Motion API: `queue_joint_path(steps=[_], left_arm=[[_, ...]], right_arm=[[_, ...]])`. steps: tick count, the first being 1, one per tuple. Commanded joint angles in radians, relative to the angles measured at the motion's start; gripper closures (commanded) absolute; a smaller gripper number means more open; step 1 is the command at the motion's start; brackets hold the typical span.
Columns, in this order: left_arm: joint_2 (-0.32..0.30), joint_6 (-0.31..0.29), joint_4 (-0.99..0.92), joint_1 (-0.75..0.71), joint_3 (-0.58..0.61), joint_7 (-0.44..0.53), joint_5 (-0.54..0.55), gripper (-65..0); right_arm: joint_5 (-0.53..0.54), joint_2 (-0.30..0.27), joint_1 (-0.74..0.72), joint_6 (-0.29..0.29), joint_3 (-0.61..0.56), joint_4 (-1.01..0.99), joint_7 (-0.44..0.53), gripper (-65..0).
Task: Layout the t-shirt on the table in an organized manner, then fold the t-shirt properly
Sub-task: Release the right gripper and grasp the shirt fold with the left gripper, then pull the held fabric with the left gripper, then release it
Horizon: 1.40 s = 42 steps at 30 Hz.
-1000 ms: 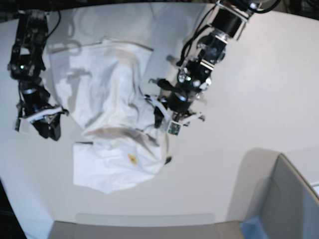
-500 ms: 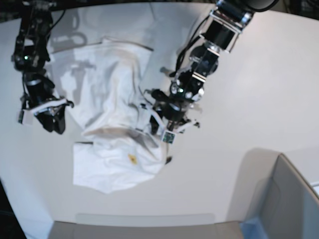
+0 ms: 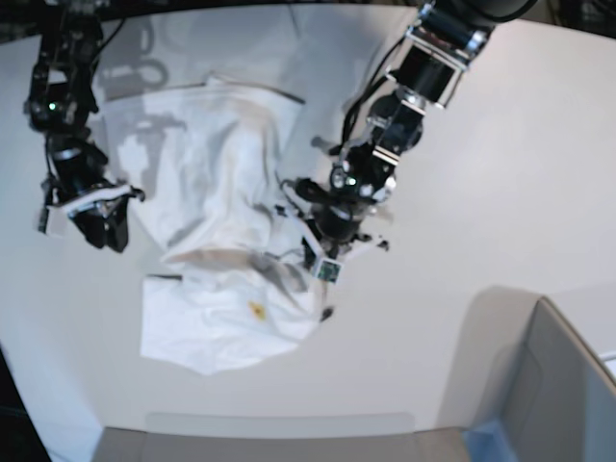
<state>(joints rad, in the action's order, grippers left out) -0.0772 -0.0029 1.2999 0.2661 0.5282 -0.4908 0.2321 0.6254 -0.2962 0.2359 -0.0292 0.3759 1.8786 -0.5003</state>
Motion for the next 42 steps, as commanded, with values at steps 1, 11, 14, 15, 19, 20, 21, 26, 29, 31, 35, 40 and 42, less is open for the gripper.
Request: queue_joint_path(steps=[1, 11, 14, 15, 19, 20, 21, 26, 29, 31, 35, 40, 42], left_arm=[[-0.002, 0.007, 0.068, -0.003, -0.043, 0.034, -0.006, 0.0], [-0.036, 0.007, 0.413, -0.109, -0.297, 0.022, -0.004, 0.0], [-0.062, 0.007, 0.413, -0.113, -0.326, 0.022, -0.004, 0.0], [-0.071, 0.007, 0.402, -0.113, -0.323, 0.022, -0.004, 0.0], [-0.082, 0.007, 0.378, -0.116, -0.32, 0.022, -0.006, -3.6], [-0.082, 0.007, 0.378, -0.124, -0.32, 0.022, -0.006, -7.0], [-0.082, 0.007, 0.381, -0.133, -0.32, 0.024, -0.006, -10.5], [-0.106, 0.002, 0.435, -0.15, -0.323, 0.024, -0.007, -21.9], [-0.125, 0.001, 0.461, -0.164, -0.326, 0.024, -0.004, -22.1], [-0.126, 0.001, 0.487, -0.175, -0.328, 0.022, -0.004, -22.1], [-0.126, 0.001, 0.539, -0.219, -0.32, 0.022, -0.004, -22.1], [-0.128, -0.001, 0.625, -0.31, -0.237, 0.022, -0.007, -22.2], [-0.128, -0.001, 0.648, -0.351, -0.159, 0.025, -0.009, -22.2]], right_arm=[[0.004, -0.014, -0.011, 0.007, 0.005, 0.02, 0.028, -22.9], [0.004, -0.011, -0.014, 0.007, 0.001, 0.019, 0.028, -22.9], [0.004, 0.012, -0.014, 0.013, 0.001, 0.017, 0.028, -22.9], [0.004, 0.019, -0.014, 0.015, 0.001, 0.017, 0.028, -22.9], [0.004, 0.027, -0.014, 0.015, -0.002, 0.017, 0.028, -22.9], [0.004, 0.027, -0.014, 0.015, -0.002, 0.017, 0.028, -22.9], [0.004, 0.027, -0.014, 0.015, -0.002, 0.017, 0.028, -22.9], [0.004, 0.027, -0.014, 0.015, -0.002, 0.016, 0.028, -22.9], [0.004, 0.027, -0.014, 0.015, -0.002, 0.016, 0.028, -22.9], [0.004, 0.027, -0.014, 0.015, -0.002, 0.016, 0.028, -22.9], [0.001, 0.027, -0.014, 0.015, -0.002, 0.016, 0.028, -22.9], [0.0, 0.022, -0.023, 0.015, 0.004, 0.014, 0.028, -22.9], [-0.002, 0.021, -0.031, 0.013, 0.011, -0.001, 0.027, -22.9]])
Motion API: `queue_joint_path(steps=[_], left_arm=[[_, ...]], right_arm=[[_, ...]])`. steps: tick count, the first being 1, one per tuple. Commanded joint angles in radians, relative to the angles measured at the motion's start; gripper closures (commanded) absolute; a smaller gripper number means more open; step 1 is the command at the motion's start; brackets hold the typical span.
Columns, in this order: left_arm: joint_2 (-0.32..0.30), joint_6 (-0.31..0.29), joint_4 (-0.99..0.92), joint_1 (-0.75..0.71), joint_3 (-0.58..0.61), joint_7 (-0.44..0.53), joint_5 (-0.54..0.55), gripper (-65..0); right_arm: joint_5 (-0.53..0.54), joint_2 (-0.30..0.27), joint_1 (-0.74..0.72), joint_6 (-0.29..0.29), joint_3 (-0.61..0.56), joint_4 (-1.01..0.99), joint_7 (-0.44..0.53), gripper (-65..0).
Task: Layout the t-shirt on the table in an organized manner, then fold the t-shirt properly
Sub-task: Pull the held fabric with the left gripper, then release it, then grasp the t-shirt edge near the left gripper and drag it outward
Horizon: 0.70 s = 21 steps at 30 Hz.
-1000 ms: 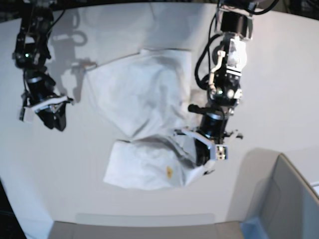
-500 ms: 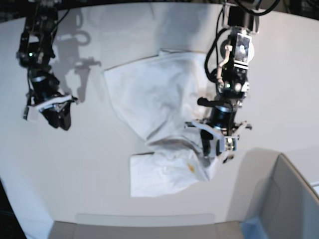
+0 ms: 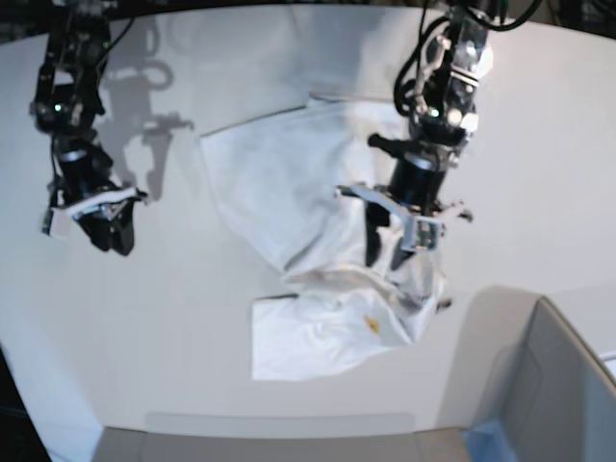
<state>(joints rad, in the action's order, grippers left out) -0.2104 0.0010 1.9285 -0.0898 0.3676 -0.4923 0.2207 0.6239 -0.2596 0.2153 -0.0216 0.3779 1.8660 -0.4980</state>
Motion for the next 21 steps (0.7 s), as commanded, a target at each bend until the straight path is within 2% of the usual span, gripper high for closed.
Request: queue_joint_path(steps=[1, 6, 10, 15, 21], left_arm=[[-0.001, -0.005, 0.024, -0.015, 0.041, 0.033, -0.002, -22.2], [-0.045, 0.001, -0.001, -0.043, 0.291, 0.031, -0.142, -22.0], [-0.048, 0.003, -0.01, -0.067, 0.411, 0.024, -0.277, -22.0], [-0.048, 0.003, -0.027, -0.112, 0.499, 0.022, -0.455, -22.1], [-0.044, 0.003, -0.136, -0.135, 0.577, 0.022, -0.622, -22.1]], right_arm=[[0.0, -0.017, -0.011, 0.004, 0.023, 0.001, 0.025, -22.9], [0.004, 0.004, -0.03, 0.002, 0.135, -0.045, 0.025, -22.9], [0.006, -0.002, -0.026, 0.004, 0.174, -0.05, 0.025, -22.9], [0.006, -0.004, -0.015, 0.007, 0.212, -0.052, 0.025, -22.9], [0.003, -0.004, -0.001, 0.007, 0.218, -0.052, 0.025, -22.9]])
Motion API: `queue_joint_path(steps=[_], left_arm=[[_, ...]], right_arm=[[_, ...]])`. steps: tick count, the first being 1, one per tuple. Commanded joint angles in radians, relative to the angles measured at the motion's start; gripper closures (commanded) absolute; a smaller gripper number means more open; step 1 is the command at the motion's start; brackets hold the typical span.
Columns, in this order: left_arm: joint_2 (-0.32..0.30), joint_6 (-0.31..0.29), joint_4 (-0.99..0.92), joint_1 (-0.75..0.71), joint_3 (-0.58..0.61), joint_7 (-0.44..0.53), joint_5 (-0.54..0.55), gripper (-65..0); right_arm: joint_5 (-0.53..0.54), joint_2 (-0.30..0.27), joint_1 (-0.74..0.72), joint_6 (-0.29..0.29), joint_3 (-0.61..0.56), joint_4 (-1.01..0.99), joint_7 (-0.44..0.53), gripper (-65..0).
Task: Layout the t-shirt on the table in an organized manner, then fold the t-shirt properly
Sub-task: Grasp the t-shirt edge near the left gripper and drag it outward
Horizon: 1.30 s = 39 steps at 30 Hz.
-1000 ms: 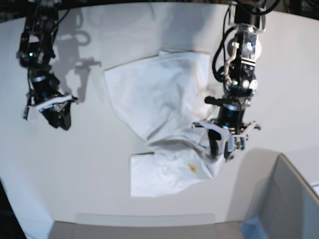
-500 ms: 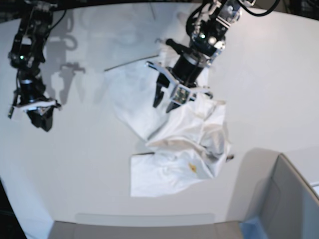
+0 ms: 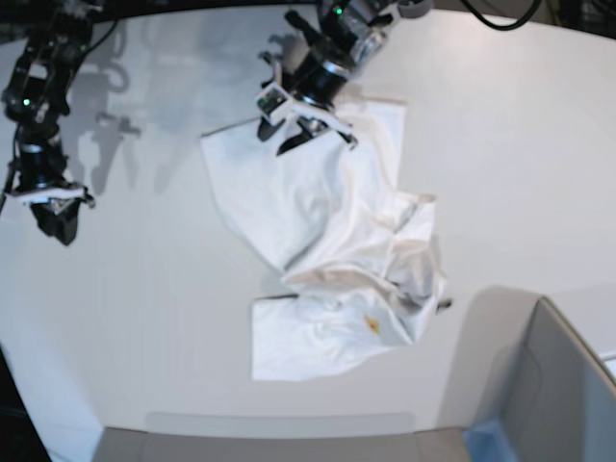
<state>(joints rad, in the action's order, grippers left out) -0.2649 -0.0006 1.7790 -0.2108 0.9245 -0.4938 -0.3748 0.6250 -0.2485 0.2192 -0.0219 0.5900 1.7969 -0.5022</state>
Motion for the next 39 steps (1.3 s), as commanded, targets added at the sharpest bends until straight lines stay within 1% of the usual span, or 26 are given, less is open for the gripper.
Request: queue_joint_path(steps=[1, 6, 9, 12, 16, 20, 23, 26, 30, 31, 33, 35, 39], left_arm=[[0.013, 0.004, 0.0, -0.014, 0.031, 0.024, -0.043, -22.1], [0.013, 0.004, -0.006, -0.014, 0.04, 0.013, -0.054, -22.1], [0.013, 0.004, -0.003, -0.012, 0.041, -0.059, -0.056, -22.1], [0.013, 0.0, 0.022, -0.012, 0.046, -0.102, -0.056, -22.1], [0.005, 0.0, 0.043, -0.006, 0.104, -0.153, -0.056, -22.1], [0.005, 0.0, 0.043, 0.003, 0.144, -0.254, -0.056, -22.1], [0.005, 0.0, 0.043, 0.032, 0.15, -0.311, -0.056, -22.0], [0.006, -0.002, 0.035, 0.038, 0.15, -0.346, -0.056, -22.0], [0.009, -0.003, -0.011, 0.041, 0.15, -0.354, -0.056, -21.8], [0.011, -0.003, -0.024, 0.047, 0.15, -0.354, -0.056, -21.3], [0.013, -0.003, -0.067, 0.069, 0.175, -0.354, -0.056, -17.9], [0.013, -0.003, -0.113, 0.093, 0.202, -0.355, -0.051, -13.3], [0.014, -0.003, -0.192, 0.132, 0.206, -0.355, -0.049, -3.7]], right_arm=[[0.002, -0.015, 0.003, 0.007, 0.006, 0.017, 0.029, -22.9], [0.003, -0.015, 0.012, 0.007, 0.005, 0.019, 0.027, -22.9], [0.002, -0.015, 0.012, 0.007, 0.005, 0.019, 0.027, -22.9], [0.002, -0.015, 0.012, 0.007, 0.005, 0.017, 0.027, -22.9], [0.002, -0.015, 0.012, 0.007, -0.002, 0.016, 0.027, -22.9], [0.003, -0.015, 0.012, 0.007, -0.005, 0.016, 0.027, -22.9], [0.003, -0.015, 0.012, 0.007, -0.005, 0.016, 0.027, -22.9], [0.002, -0.013, 0.012, 0.007, -0.005, 0.016, 0.027, -22.9], [0.003, -0.012, 0.012, 0.007, -0.005, 0.016, 0.027, -22.9], [0.003, -0.012, 0.012, 0.007, -0.005, 0.016, 0.027, -22.9], [0.003, -0.008, 0.012, 0.007, -0.005, 0.016, 0.027, -22.9], [0.003, -0.007, 0.012, 0.007, -0.005, 0.016, 0.027, -22.9], [0.003, -0.005, 0.012, 0.007, -0.035, 0.016, 0.027, -22.9]])
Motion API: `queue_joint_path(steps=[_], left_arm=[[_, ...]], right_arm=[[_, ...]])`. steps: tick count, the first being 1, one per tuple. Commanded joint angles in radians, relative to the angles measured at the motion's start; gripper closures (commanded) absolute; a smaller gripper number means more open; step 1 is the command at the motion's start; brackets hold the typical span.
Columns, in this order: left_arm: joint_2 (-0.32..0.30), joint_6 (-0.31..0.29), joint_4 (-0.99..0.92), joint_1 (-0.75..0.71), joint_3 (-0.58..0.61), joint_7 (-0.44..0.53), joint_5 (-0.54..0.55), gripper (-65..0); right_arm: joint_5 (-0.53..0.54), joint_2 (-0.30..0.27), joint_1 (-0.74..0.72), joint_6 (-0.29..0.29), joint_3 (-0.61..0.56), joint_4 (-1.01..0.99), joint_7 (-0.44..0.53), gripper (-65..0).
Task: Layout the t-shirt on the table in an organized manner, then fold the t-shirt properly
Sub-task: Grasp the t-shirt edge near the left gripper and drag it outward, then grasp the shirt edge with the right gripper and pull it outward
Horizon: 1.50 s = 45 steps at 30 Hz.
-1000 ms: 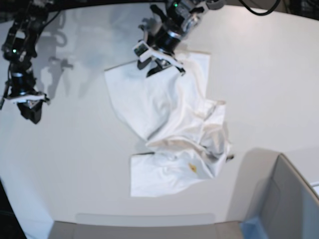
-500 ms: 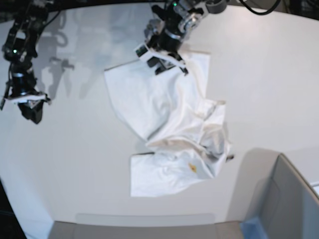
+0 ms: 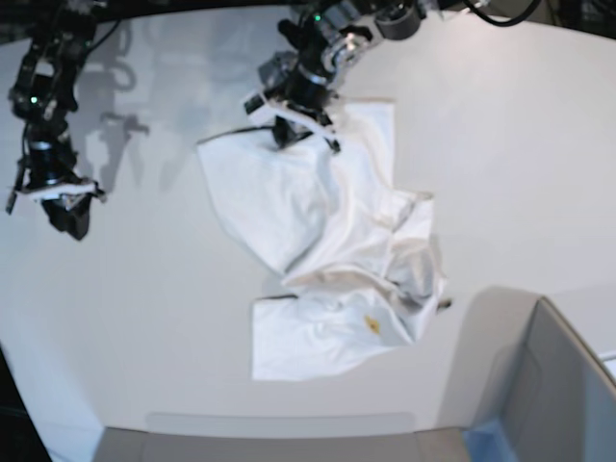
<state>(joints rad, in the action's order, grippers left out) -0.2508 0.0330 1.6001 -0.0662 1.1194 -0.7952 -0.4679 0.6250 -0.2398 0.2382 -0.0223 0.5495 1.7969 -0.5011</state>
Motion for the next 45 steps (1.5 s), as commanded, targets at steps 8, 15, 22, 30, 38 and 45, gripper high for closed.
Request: queue_joint_path(steps=[8, 15, 22, 30, 38, 45], left_arm=[[0.043, -0.034, -0.03, 0.033, 0.004, -0.054, 0.042, 0.0], [0.112, -0.029, 0.021, 0.079, 0.004, -0.04, 0.042, 0.0], [0.113, 0.029, 0.174, 0.104, -0.04, 0.024, 0.042, 0.0], [0.089, 0.278, 0.233, 0.092, -0.085, 0.078, 0.042, -5.4], [0.009, 0.344, 0.409, -0.039, -0.25, 0.089, 0.044, -15.4], [-0.02, 0.344, 0.421, -0.111, -0.332, 0.089, 0.044, -15.4]], right_arm=[[0.003, -0.013, 0.0, 0.008, -0.053, 0.017, 0.026, -22.9], [0.003, -0.016, 0.0, 0.008, -0.045, 0.017, 0.028, -22.9], [0.005, -0.016, -0.001, 0.008, -0.022, 0.017, 0.029, -22.9], [0.005, -0.016, 0.0, 0.037, -0.015, 0.017, 0.023, -22.9], [0.095, -0.008, 0.002, 0.195, -0.139, 0.036, -0.132, -22.9], [0.082, -0.007, 0.085, 0.19, -0.286, 0.117, -0.133, -22.9]])
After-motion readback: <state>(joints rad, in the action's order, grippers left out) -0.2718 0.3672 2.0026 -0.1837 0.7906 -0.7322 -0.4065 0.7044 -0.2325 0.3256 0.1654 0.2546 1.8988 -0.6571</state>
